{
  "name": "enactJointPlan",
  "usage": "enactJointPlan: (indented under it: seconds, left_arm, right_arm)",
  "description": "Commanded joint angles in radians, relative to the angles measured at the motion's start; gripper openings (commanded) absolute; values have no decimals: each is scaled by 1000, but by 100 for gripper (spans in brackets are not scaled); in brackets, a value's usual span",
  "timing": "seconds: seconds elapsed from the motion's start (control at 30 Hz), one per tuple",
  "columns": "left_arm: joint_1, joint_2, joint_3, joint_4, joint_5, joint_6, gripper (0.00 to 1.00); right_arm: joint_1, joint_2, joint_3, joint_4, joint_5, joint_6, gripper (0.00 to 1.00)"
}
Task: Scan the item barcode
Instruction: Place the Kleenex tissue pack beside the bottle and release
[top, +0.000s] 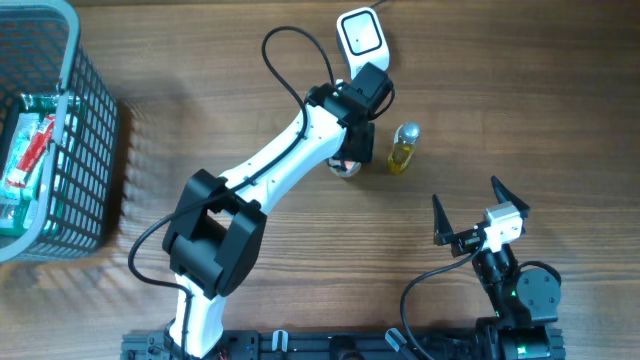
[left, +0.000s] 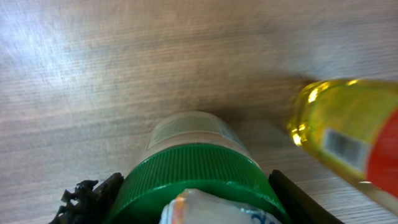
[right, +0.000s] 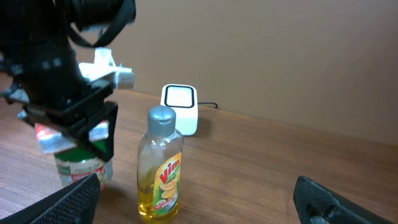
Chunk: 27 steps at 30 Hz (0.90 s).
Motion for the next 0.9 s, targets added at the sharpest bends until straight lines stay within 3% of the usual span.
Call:
enactJointPlan:
  seconds: [0.0, 0.03, 0.1, 0.17, 0.4, 0.63, 0.73, 0.87]
  left_arm:
    - [0, -3, -48, 28, -3, -28, 63]
    - [-1, -3, -54, 29, 9, -28, 67]
    - [-1, -3, -61, 29, 36, -28, 88]
    - [-1, -3, -61, 26, 37, -28, 100]
    - [25, -54, -42, 27, 54, -25, 100]
    - [64, -158, -41, 134, 54, 12, 100]
    - [95, -170, -26, 163, 0, 94, 100]
    - [212, -261, 93, 92, -113, 246, 100]
  right_arm:
    - [-2, -5, -1, 3, 1, 5, 100]
    - [-2, -5, -1, 3, 1, 4, 100]
    - [-2, -5, -1, 3, 1, 5, 100]
    - [-2, -5, -1, 3, 1, 5, 100]
    - [-2, -5, -1, 3, 1, 5, 100]
    - [-2, -5, -1, 3, 1, 5, 100]
    - [-2, -5, -1, 3, 1, 5, 100]
    - [-2, -5, -1, 3, 1, 5, 100]
